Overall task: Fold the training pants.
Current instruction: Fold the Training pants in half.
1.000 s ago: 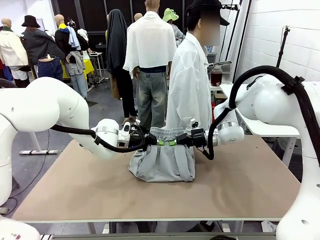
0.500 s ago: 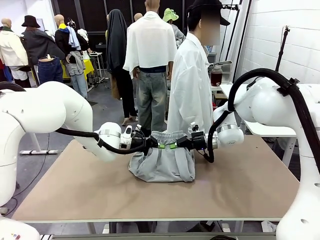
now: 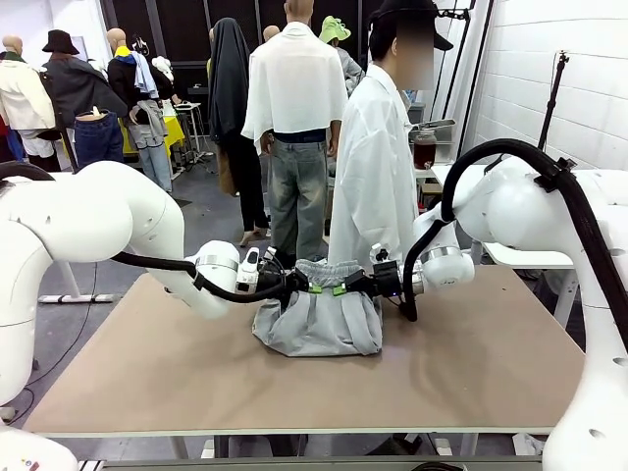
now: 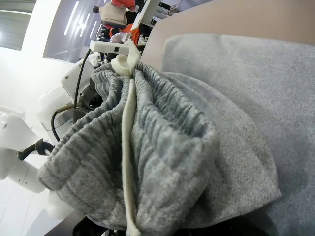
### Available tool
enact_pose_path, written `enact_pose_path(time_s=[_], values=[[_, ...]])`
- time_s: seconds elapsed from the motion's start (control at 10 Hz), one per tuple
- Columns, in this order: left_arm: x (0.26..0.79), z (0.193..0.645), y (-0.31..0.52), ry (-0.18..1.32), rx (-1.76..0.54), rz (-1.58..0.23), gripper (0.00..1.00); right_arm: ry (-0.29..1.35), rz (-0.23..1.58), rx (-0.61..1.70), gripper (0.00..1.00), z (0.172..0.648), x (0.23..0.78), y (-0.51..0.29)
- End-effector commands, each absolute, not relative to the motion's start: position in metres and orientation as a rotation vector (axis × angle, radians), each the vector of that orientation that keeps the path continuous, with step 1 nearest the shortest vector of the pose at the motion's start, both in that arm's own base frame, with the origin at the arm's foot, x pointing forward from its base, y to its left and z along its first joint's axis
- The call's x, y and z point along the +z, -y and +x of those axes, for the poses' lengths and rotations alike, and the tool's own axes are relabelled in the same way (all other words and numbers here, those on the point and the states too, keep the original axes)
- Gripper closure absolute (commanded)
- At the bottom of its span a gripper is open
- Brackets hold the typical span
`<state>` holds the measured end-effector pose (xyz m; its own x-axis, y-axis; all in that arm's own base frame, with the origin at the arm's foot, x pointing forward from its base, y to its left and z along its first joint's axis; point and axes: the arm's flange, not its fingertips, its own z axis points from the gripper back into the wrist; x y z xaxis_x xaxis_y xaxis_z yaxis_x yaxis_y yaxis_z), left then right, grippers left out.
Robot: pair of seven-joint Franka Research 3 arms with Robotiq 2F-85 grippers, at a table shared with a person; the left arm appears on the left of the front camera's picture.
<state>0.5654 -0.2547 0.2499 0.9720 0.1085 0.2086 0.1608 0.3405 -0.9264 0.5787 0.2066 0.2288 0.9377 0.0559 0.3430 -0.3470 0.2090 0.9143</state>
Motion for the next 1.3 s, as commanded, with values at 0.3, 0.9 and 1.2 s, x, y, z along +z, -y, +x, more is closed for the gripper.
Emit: enact_pose_path(time_s=[0.3, 0.9, 1.2], values=[[0.241, 0.582, 0.24, 0.199, 0.031, -1.205, 0.81, 0.238, 1.329, 0.189, 0.82, 0.591, 0.229, -0.199], [0.25, 0.575, 0.231, 0.229, 0.058, -1.2, 0.0, 0.222, 1.263, 0.132, 0.0, 0.586, 0.242, -0.182], [0.271, 0.561, 0.208, 0.28, 0.097, -1.141, 0.0, 0.213, 1.137, 0.095, 0.0, 0.584, 0.264, -0.157]])
